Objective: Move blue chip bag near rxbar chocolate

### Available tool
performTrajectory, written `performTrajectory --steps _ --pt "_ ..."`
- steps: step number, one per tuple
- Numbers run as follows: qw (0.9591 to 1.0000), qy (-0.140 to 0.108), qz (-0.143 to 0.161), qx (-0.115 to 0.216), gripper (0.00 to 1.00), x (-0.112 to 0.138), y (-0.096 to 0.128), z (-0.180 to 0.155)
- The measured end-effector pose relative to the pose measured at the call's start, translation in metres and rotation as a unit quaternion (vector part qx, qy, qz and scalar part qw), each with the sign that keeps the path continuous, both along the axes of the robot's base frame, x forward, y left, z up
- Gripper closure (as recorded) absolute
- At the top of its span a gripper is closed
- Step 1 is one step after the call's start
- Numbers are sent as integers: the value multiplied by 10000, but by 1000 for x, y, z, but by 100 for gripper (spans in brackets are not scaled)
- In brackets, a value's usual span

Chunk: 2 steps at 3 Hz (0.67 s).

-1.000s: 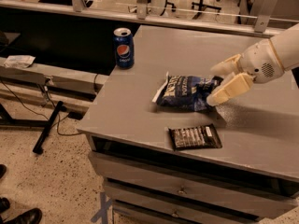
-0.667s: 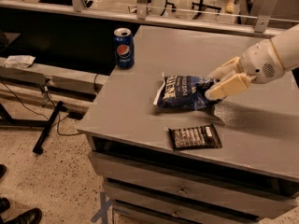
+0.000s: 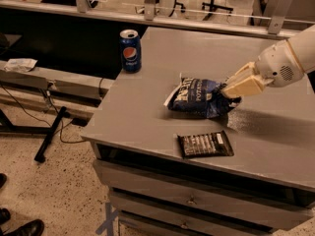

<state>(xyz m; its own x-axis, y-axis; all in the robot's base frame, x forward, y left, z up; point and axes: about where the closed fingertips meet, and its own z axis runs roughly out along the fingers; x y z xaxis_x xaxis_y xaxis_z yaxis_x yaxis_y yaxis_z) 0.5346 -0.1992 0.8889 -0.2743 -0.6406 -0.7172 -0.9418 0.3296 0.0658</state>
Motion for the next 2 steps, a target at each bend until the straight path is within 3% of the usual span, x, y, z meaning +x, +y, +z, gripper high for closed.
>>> performTrajectory --steps 2 --pt "9988 169 389 -264 100 -8 -17 4"
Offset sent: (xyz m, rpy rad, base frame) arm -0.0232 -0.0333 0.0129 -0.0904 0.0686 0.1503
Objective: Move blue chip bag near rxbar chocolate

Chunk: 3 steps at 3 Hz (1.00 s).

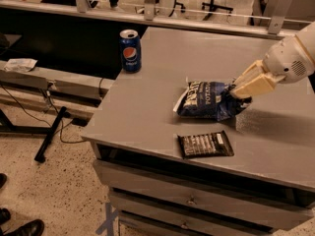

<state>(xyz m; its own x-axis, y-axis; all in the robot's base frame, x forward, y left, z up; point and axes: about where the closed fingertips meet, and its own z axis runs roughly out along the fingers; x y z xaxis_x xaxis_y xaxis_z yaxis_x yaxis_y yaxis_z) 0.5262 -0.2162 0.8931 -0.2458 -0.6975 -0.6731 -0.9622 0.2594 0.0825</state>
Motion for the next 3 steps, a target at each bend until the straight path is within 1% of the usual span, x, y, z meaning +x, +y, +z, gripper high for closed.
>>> performTrajectory --steps 1,2,3 --pt "9994 123 309 0 99 -10 -1 3" --pt "9987 184 466 25 78 -13 1 3" --pt "9979 203 613 41 46 -14 4 3"
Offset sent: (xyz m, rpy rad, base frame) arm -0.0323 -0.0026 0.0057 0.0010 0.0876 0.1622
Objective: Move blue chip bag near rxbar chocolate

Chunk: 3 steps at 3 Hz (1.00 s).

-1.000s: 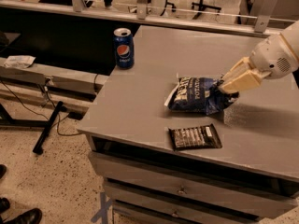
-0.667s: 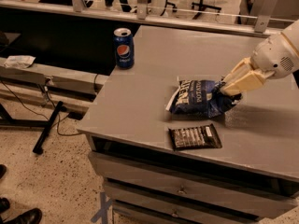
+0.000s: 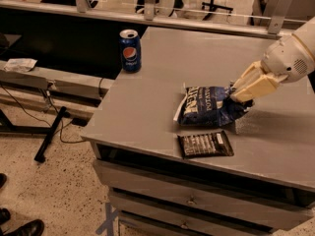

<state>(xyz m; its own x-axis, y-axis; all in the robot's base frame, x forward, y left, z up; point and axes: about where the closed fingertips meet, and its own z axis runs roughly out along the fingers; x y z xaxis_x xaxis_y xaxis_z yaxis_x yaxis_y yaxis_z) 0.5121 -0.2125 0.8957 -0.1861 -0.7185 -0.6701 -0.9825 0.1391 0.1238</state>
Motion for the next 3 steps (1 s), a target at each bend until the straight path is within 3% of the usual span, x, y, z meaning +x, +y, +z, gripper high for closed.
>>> performTrajectory --steps 2,3 --pt "9999 -37 98 -12 1 1 1 1" --pt "9999 -115 52 -71 0 5 -4 3"
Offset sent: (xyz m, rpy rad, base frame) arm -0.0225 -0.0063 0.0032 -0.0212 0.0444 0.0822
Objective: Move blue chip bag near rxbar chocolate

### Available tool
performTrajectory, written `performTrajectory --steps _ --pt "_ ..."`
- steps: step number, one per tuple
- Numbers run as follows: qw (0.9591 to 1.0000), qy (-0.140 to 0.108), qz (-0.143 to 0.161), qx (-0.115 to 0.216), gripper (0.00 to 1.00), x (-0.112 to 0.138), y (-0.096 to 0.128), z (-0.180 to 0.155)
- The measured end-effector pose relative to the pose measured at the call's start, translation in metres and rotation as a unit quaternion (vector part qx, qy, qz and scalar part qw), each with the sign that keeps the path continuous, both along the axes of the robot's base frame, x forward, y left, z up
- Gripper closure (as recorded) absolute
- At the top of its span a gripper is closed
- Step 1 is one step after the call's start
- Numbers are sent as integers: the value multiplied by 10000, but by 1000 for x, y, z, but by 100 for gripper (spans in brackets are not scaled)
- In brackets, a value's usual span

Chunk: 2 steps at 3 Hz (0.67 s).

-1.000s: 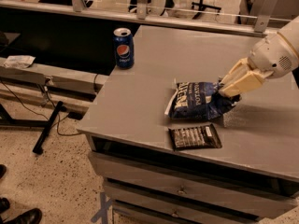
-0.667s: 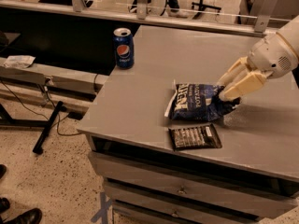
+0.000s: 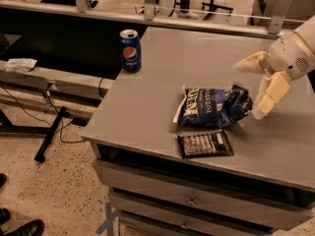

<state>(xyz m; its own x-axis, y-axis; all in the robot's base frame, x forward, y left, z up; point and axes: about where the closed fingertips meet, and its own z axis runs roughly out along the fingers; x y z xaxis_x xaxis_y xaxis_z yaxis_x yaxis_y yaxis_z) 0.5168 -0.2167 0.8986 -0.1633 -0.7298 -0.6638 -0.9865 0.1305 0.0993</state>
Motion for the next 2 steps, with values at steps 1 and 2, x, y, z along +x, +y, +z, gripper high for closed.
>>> performTrajectory --steps 1,2 --pt "9953 -506 -822 -5 0 28 -48 24" --pt "9803 -1138 -1607 137 0 54 -90 59"
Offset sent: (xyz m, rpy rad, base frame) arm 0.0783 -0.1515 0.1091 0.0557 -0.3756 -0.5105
